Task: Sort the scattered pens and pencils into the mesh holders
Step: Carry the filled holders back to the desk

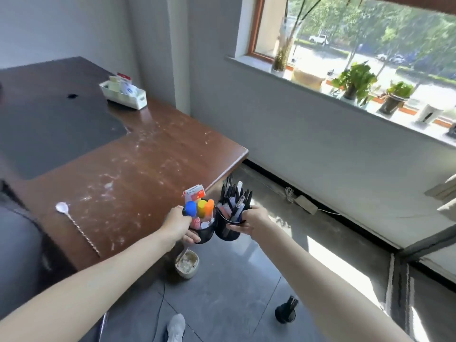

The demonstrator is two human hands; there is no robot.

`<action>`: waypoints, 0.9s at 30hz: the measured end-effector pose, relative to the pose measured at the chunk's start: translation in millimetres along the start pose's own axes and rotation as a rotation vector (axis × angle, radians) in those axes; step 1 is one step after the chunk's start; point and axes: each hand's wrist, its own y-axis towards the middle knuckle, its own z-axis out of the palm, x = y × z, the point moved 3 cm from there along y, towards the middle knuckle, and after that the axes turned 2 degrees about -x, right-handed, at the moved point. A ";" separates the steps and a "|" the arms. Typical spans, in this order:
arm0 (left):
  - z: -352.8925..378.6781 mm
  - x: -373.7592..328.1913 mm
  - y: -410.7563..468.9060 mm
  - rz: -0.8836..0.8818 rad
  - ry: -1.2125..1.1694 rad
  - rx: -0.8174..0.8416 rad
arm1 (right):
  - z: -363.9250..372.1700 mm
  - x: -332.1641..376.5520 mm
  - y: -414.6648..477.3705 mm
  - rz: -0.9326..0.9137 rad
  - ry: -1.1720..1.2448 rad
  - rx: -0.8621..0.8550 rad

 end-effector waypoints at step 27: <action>-191.9 88.5 132.5 -0.359 -0.245 -0.414 | 292.5 12.0 123.0 -0.124 -0.246 0.003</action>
